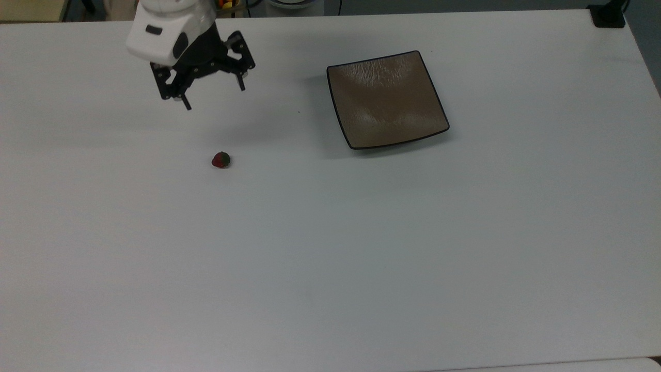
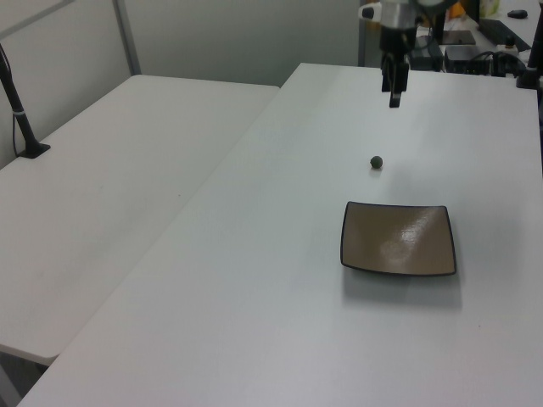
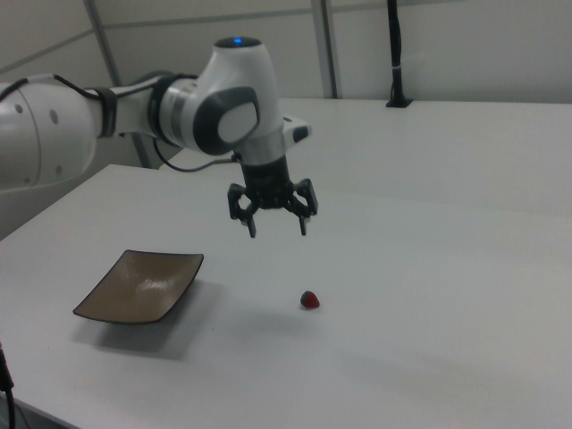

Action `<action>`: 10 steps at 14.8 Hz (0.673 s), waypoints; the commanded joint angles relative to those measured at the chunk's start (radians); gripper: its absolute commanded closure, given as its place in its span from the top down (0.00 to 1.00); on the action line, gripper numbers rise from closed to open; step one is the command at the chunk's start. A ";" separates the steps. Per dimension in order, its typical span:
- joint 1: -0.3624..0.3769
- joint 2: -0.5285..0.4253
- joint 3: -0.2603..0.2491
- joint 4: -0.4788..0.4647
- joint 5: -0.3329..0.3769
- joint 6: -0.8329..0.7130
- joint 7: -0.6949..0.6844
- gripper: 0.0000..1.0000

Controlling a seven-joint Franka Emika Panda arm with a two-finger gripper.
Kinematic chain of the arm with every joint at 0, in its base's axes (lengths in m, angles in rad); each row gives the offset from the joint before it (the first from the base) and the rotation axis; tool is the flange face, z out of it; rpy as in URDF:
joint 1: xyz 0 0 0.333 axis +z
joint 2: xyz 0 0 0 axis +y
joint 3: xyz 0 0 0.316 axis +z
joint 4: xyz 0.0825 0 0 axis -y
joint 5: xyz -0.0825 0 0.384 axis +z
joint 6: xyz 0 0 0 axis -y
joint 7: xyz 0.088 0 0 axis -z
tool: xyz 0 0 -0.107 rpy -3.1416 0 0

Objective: Strawberries on a ceramic plate
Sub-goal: 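Move the open gripper over the red strawberry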

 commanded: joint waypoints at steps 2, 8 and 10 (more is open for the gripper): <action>0.001 0.040 -0.020 -0.074 -0.052 0.126 -0.022 1.00; 0.007 0.125 -0.020 -0.073 -0.080 0.187 -0.019 1.00; 0.010 0.154 -0.020 -0.073 -0.081 0.215 -0.019 1.00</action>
